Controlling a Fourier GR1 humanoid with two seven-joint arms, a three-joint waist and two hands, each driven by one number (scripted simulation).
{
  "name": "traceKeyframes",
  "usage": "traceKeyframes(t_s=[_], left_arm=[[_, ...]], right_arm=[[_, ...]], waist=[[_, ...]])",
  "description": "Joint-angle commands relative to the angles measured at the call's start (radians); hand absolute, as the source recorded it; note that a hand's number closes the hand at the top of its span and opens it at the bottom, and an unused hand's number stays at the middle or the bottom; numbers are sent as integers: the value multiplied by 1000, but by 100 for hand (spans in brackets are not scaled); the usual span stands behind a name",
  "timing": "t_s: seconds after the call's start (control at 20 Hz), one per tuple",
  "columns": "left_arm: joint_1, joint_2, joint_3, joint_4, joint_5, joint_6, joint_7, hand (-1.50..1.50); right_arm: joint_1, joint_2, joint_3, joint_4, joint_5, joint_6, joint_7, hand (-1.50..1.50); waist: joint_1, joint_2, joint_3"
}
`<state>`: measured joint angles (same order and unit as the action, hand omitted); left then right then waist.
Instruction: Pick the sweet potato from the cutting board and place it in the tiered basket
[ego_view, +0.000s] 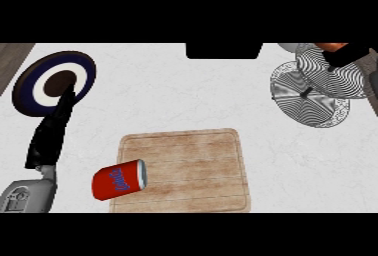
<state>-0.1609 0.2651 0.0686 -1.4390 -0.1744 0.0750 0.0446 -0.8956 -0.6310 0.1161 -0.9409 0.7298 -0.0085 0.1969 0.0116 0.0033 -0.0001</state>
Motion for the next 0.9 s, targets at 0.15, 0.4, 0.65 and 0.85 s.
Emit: traceKeyframes(t_s=[0.15,0.4,0.65,0.85], left_arm=[[-14,18,18,-20,14,-22,25,0],[-7,-11,0,-27,0,-10,19,0],[30,-17,1,-40,-10,-2,33,0],[-8,12,23,-57,0,-32,59,0]], right_arm=[[14,82,-115,161,-109,39,36,-150],[82,70,-174,139,-155,1,-79,-150],[82,73,-266,90,-220,-63,-127,-150],[90,61,-313,40,-252,-75,-129,-150]], waist=[[8,2,1],[-5,-1,1],[-9,-4,1],[-12,-5,0]])
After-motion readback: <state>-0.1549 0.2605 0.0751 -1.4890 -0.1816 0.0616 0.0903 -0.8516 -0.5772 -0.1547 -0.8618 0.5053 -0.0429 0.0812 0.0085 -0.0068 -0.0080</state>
